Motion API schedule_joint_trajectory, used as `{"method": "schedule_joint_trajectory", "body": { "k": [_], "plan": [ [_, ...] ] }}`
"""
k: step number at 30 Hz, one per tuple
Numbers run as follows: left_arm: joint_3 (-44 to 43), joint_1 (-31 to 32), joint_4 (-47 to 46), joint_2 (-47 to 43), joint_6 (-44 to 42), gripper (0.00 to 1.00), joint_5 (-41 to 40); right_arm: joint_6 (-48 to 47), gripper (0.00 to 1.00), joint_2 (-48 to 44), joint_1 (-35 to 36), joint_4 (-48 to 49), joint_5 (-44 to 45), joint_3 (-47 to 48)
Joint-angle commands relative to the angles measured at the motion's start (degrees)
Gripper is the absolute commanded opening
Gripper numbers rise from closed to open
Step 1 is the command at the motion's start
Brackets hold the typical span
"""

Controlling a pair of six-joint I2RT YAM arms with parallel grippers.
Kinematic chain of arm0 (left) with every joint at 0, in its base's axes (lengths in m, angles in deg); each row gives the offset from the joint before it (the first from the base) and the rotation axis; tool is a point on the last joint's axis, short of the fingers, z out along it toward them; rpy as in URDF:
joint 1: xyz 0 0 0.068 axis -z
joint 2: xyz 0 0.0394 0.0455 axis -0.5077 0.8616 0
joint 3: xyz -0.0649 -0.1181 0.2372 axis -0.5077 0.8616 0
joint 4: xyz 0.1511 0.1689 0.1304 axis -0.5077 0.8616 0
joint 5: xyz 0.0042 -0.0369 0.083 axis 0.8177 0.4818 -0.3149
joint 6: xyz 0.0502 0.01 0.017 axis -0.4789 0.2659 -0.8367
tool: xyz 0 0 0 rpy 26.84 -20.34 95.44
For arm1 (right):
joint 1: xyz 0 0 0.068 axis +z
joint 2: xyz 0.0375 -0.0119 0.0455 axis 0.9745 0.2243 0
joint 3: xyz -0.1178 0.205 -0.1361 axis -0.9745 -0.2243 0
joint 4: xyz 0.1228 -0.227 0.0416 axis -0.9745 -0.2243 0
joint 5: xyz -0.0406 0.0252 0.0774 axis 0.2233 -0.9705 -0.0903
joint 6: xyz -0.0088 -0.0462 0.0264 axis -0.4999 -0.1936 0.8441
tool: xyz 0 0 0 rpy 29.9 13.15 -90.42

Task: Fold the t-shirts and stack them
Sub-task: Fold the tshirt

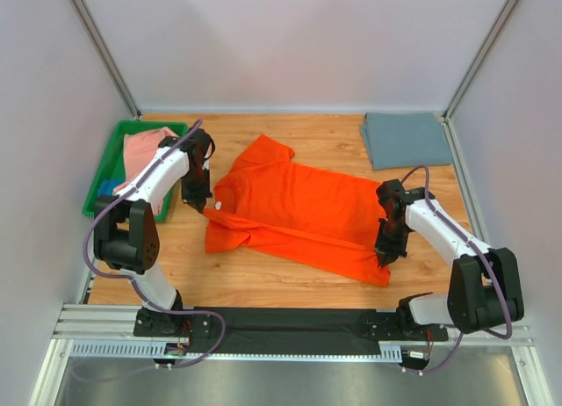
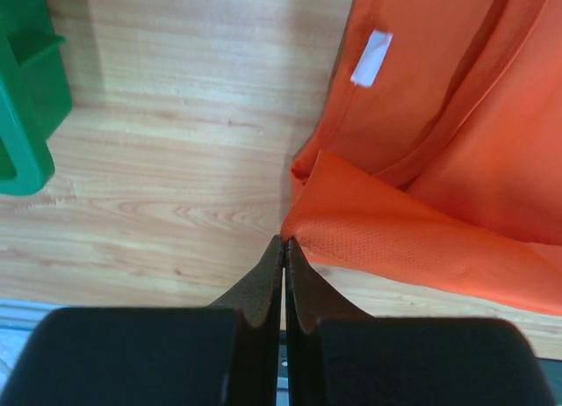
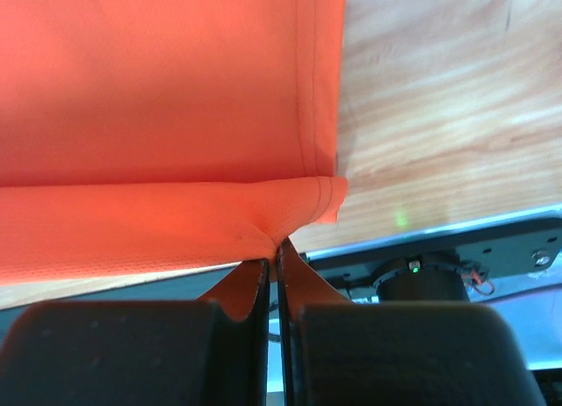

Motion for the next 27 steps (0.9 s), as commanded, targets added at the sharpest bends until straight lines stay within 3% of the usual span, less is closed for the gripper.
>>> {"method": "schedule_joint_trajectory", "body": {
  "k": [1,12,19,27],
  "plan": [
    [1.6,1.3,4.1,-3.7,0.6,0.00,-3.2,1.8,0.00,-3.6,0.8,-3.2,-1.1,-0.9],
    [3.1,2.8,8.3,-9.3,2.6,0.00,-3.1,5.0,0.00,-6.5,2.7,-4.1,-1.8,-3.9],
    [1.1,2.8,7.0,-2.6,2.6,0.00,-4.5,3.1,0.00,-0.7,2.7,-0.4,-1.0,-2.0],
    [-7.3,3.2,6.0,5.2,2.0,0.00,-5.0,1.8,0.00,3.4,2.4,1.5,3.6,-0.9]
  ]
}}
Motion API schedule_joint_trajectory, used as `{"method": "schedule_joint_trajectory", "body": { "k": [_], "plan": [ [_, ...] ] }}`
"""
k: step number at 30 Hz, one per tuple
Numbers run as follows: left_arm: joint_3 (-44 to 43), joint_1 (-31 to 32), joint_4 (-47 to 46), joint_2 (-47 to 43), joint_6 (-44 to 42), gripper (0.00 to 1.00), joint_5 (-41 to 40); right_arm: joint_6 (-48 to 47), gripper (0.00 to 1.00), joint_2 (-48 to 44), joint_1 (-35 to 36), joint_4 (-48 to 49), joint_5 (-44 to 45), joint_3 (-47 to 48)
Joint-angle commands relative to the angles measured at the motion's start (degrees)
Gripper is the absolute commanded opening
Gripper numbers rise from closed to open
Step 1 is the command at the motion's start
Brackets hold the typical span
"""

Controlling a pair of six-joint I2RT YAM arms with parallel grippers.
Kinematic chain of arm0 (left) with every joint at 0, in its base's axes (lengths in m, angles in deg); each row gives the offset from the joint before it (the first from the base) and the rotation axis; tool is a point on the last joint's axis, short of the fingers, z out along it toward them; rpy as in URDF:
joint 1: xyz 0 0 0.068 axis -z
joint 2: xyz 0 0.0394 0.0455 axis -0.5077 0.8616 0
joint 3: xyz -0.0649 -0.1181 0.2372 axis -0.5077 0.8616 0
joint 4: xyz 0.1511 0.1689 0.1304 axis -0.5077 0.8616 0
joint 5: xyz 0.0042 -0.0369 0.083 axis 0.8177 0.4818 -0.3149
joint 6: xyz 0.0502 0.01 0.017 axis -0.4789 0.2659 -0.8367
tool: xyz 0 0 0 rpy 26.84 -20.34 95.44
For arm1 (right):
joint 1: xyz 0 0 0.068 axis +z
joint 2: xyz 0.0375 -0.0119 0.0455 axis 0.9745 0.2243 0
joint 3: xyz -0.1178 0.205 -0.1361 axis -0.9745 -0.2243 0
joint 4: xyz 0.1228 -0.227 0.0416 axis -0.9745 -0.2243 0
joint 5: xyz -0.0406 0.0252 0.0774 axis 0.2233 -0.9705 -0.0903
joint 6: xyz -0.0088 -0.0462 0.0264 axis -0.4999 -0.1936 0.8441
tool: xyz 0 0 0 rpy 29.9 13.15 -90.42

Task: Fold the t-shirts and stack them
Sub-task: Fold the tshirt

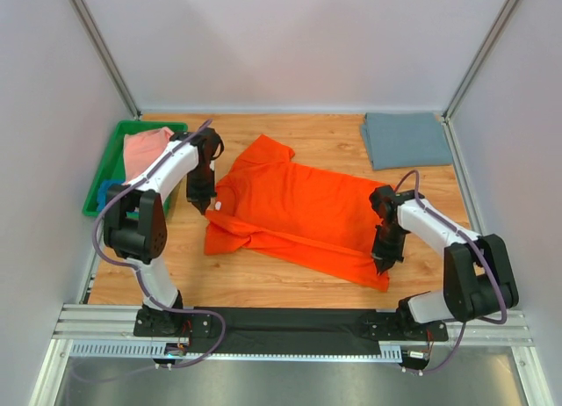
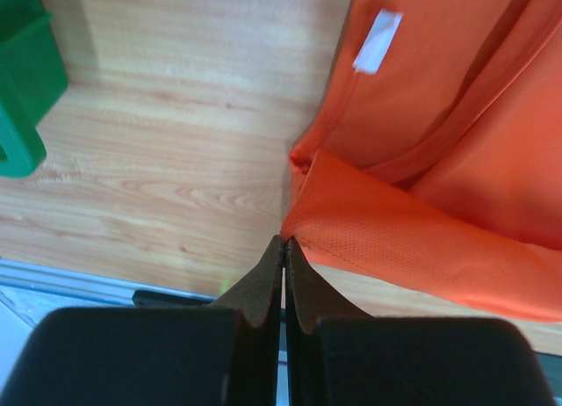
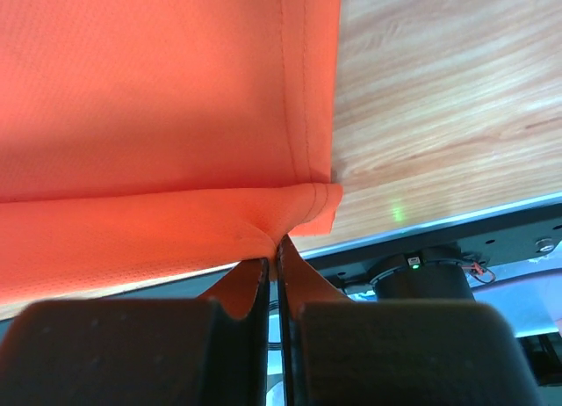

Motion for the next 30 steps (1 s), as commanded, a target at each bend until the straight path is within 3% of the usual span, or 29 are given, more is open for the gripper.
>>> {"method": "schedule_joint_trajectory", "body": {
  "k": [1,9,11,13,18,25,30],
  "plan": [
    [-5.2,0.3,-0.3,2.8,-0.2,0.00,-2.1,-0.5,0.00,1.0,-0.1,2.1,3.2,2.1],
    [-11.6,0.3,-0.7,7.8,1.5,0.04,-2.4,-1.0,0.07,4.4,-1.5,2.3,6.5,5.8],
    [-14.4,0.3,-1.0,7.8,1.5,0.15,-2.4,-0.9,0.15,4.5,-2.2,1.7,7.6,7.6],
    [-16.2,0.3,-1.1,7.1,1.6,0.28,-2.6,-0.8,0.17,4.1,-2.2,0.2,9.0,8.8],
    [-17.7,0.3,-3.2,2.0,0.2,0.39,-0.8,1.3,0.25,1.0,-2.3,-1.2,6.0,8.4],
    [-8.5,0.4,-1.4,-4.0,0.8,0.40,2.8,2.4,0.25,-1.5,-2.3,-0.3,3.3,6.6],
    [6.3,0.7,-5.2,-11.8,2.4,0.40,7.9,4.4,0.24,-1.0,-1.9,9.1,-3.5,2.2]
  ]
}}
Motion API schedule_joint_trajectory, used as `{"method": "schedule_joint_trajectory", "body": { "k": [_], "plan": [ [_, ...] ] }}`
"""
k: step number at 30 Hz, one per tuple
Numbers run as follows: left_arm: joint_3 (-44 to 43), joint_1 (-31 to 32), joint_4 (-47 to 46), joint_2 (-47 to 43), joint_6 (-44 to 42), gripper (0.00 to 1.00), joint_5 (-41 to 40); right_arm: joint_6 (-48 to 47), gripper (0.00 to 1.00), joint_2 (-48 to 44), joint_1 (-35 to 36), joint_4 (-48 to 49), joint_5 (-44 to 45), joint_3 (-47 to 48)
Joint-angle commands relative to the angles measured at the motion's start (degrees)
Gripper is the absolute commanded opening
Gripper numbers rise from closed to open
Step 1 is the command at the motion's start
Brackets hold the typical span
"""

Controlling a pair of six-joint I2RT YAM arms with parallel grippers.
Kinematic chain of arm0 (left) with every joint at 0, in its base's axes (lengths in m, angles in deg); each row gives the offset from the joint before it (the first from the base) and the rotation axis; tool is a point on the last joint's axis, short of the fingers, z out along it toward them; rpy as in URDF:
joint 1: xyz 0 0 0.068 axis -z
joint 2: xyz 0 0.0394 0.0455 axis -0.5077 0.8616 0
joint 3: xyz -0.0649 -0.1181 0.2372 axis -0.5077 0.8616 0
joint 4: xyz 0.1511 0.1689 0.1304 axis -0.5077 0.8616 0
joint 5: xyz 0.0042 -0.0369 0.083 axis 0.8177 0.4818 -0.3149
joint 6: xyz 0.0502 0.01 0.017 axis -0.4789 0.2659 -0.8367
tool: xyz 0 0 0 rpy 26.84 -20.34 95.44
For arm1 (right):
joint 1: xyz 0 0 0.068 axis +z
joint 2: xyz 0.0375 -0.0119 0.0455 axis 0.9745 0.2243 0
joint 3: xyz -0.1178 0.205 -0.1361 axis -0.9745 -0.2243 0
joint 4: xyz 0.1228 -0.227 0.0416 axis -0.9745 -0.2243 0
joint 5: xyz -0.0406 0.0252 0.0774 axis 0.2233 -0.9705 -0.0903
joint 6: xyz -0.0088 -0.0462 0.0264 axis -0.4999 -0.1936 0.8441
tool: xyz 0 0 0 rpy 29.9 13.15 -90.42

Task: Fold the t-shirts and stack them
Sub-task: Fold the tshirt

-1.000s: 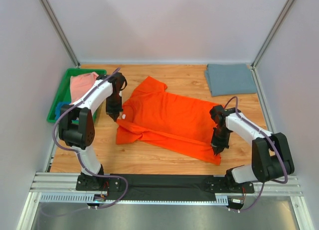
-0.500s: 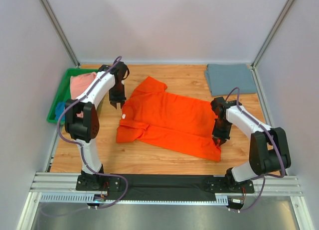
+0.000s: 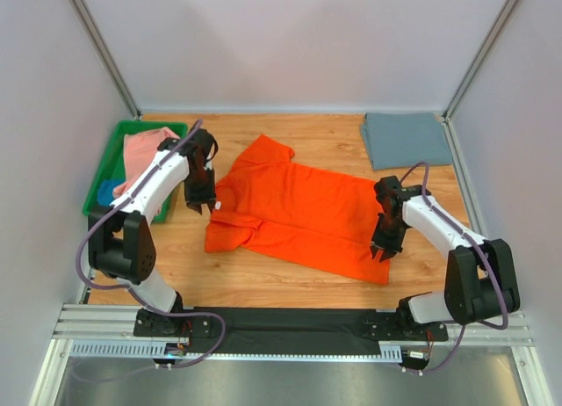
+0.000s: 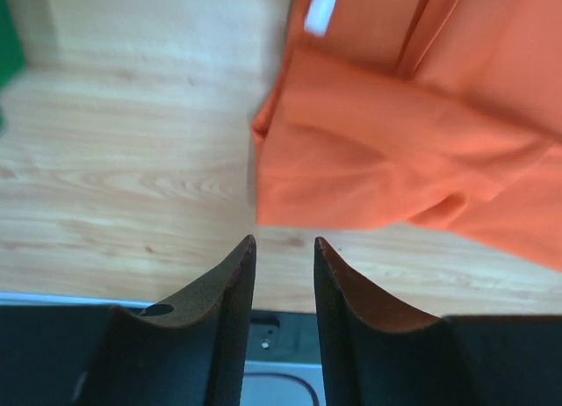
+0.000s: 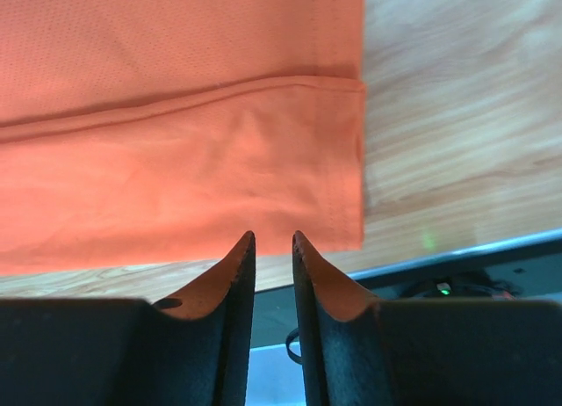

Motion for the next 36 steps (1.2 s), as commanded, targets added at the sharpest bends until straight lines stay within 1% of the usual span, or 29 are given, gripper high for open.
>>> {"method": "schedule_joint_trajectory", "body": {
  "k": [1,2,5,7,9,15,20,25,28,36],
  "plan": [
    [7.1,0.3,-1.5,-5.3,1.8,0.40,6.0,2.4,0.24,0.8,0.1,7.4,-4.6,-3.3],
    [10.4,0.3,-2.3,-6.0,2.9,0.40,6.7,2.5,0.24,2.6,0.1,8.0,-4.3,-3.5],
    [16.1,0.3,-4.7,-8.2,5.9,0.40,10.0,2.6,0.24,5.5,0.0,10.2,-2.8,-4.2],
    [20.2,0.3,-6.6,-9.4,7.4,0.41,11.3,2.6,0.24,6.8,-0.4,10.4,0.6,-4.1],
    [22.3,0.3,-9.2,-9.9,9.0,0.41,12.0,1.4,0.24,8.7,-0.6,10.5,2.8,-3.9],
    [26.5,0.3,-10.7,-11.9,12.7,0.43,10.7,-3.1,0.24,14.5,-2.7,11.0,8.0,-1.9],
    [32.3,0.3,-17.1,-13.6,16.6,0.44,13.9,-4.6,0.24,17.8,-3.7,9.7,11.2,0.4],
    [37.3,0.3,-21.1,-13.2,20.3,0.45,16.9,-6.5,0.24,17.4,-4.7,9.7,12.6,0.6],
    [39.6,0.3,-24.6,-14.2,22.4,0.46,17.1,-7.0,0.24,16.5,-4.7,9.6,13.2,0.9],
    [40.6,0.4,-29.7,-12.5,24.4,0.46,16.2,-7.4,0.24,16.2,-4.8,8.8,14.0,1.9]
  ]
}}
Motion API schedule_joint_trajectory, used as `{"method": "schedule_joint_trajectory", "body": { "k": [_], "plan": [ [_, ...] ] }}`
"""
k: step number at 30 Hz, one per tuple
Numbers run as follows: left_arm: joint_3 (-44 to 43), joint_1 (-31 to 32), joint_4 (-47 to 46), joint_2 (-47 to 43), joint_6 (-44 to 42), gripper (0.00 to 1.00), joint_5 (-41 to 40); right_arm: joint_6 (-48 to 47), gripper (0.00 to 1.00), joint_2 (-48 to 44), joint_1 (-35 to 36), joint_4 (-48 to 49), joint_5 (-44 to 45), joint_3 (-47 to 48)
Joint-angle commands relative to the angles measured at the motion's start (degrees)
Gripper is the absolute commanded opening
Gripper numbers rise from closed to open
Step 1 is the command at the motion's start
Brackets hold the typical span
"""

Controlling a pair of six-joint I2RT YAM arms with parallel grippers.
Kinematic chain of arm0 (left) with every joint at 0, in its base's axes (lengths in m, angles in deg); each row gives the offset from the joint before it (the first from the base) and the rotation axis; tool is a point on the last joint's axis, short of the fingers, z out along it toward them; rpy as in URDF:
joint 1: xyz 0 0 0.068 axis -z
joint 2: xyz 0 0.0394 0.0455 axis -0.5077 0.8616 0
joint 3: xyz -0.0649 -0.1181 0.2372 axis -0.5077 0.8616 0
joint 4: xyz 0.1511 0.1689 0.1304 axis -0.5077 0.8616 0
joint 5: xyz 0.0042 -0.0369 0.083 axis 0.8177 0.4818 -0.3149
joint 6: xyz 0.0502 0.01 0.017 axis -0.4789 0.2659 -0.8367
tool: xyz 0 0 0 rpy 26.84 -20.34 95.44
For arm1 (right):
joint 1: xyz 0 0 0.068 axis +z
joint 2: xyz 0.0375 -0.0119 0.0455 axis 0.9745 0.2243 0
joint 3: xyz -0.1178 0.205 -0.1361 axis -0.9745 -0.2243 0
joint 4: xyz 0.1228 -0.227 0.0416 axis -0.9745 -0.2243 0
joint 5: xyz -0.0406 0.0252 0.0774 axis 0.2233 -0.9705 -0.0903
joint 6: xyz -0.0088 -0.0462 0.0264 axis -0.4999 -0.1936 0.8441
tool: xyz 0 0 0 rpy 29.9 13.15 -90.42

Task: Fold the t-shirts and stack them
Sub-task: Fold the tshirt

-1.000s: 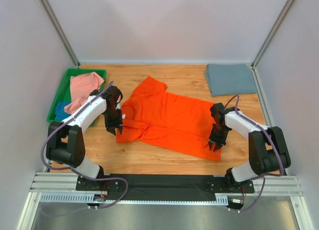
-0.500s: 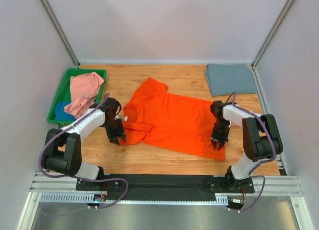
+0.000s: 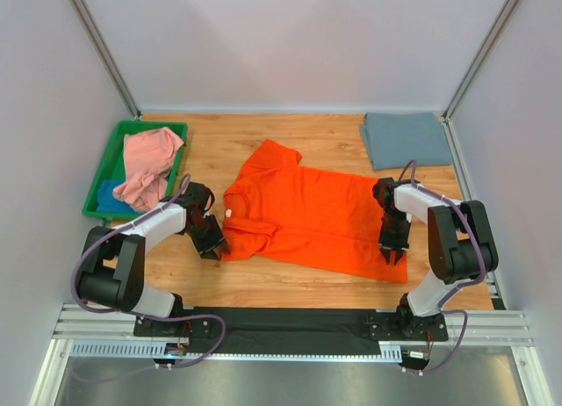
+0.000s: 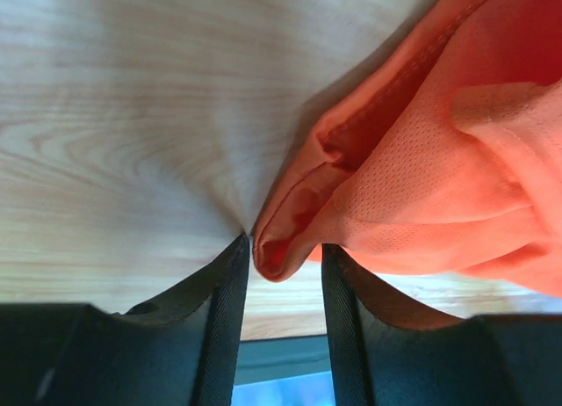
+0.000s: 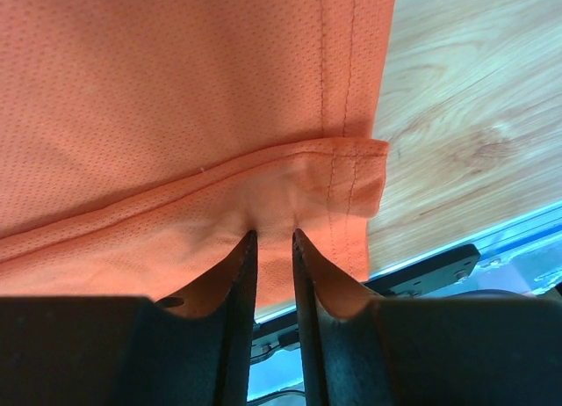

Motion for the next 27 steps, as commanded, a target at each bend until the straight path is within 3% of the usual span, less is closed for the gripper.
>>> {"method": "schedule_joint_trajectory", "body": {
  "k": [1,5,8,12,19,21,25,27],
  "plan": [
    [0.2,0.3,-4.4,0.4,2.1,0.45,0.5,-0.4,0.25,0.3,-0.5,6.5,4.5,0.2],
    [-2.0,0.2,-1.0,2.0,1.1,0.08,-1.0,-0.9,0.24,0.7,-0.7,6.5,5.0,0.3],
    [-8.2,0.2,8.0,3.1,-2.9,0.00,-8.3,-1.3,0.24,1.2,-0.8,6.1,5.2,0.7],
    [-15.1,0.2,13.2,3.0,-7.1,0.00,-17.4,-1.6,0.24,1.1,-0.8,6.2,4.6,0.5],
    [-22.1,0.2,16.1,10.5,-11.8,0.01,-18.3,-2.8,0.23,0.6,-0.6,6.5,2.6,0.5],
    [-24.5,0.2,19.1,11.6,-11.6,0.06,-20.4,-3.1,0.23,-0.5,-0.1,6.9,2.0,0.3],
    [-27.5,0.2,21.4,10.6,-11.6,0.31,-20.3,-3.0,0.25,-3.2,1.9,5.3,1.3,1.3],
    [-29.9,0.2,22.0,10.0,-11.8,0.35,-19.0,-2.9,0.26,-5.2,3.0,3.2,0.5,3.4]
  ]
}}
